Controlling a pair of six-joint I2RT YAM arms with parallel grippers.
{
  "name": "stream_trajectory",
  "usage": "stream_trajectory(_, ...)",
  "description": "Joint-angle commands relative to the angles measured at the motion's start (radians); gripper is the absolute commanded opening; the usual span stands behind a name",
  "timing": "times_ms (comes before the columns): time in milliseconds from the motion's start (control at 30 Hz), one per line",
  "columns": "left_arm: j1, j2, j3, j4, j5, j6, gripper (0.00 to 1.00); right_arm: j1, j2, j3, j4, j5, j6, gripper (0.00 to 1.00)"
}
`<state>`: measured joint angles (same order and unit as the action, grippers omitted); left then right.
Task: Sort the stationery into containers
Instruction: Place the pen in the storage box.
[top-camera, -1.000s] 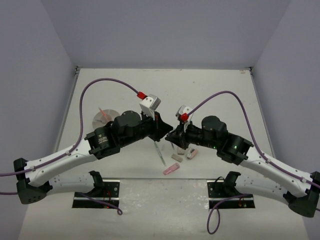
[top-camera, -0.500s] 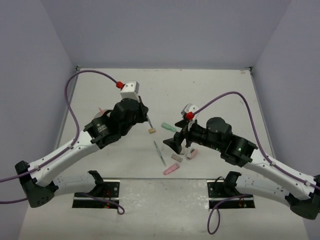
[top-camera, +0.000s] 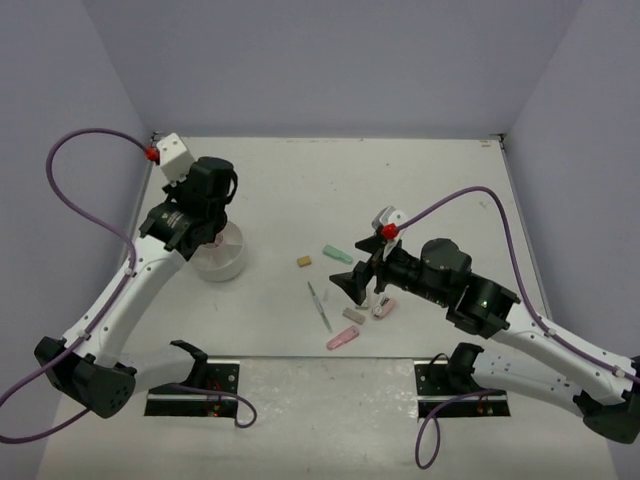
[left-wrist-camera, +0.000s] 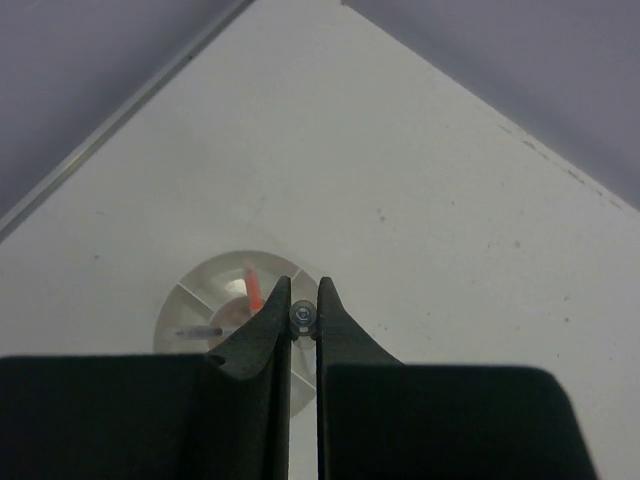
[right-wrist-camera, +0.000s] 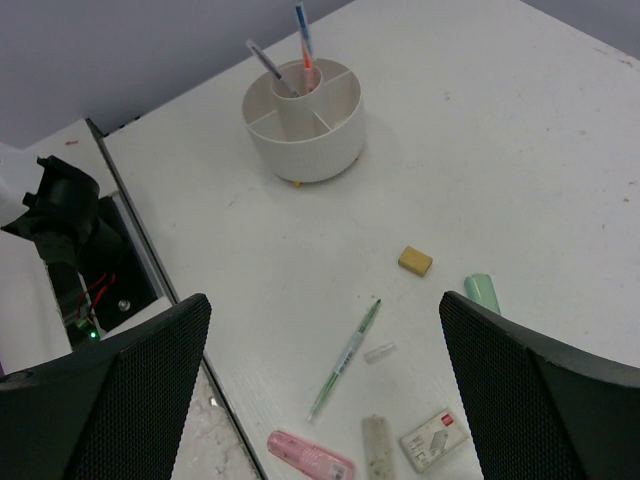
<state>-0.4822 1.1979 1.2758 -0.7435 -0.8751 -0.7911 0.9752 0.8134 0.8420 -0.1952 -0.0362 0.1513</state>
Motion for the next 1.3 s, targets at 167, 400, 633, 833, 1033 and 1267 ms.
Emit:
stream_trajectory(167,0.096,-0.016,-0.024,0.014,-0.112,-0.049,0.00,0.005,0.011,-0.009,0.036,0.033,0.016,0.99)
stream_trajectory(400,0.120,-0.041,-0.112,0.073,-0.117,-0.046,0.00,0.003,0.027,-0.009,0.042,0.033,0.016,0.99)
stream_trajectory(633,0.123,-0.054,-0.216,0.111,-0.056,-0.082,0.15,0.003,0.054,-0.007,0.045,0.033,0.013,0.99)
stream_trajectory(833,0.123,-0.041,-0.248,0.093,-0.033,-0.105,0.66,0.004,0.055,-0.012,0.049,0.032,0.014,0.99)
stream_trajectory(1033,0.122,-0.107,-0.186,0.070,0.085,-0.078,1.00,0.004,0.056,-0.015,0.055,0.047,0.019,0.99)
stream_trajectory(1267,-0.138,-0.096,-0.162,0.053,0.166,-0.148,1.00,-0.002,0.027,-0.054,0.088,0.559,0.131,0.99)
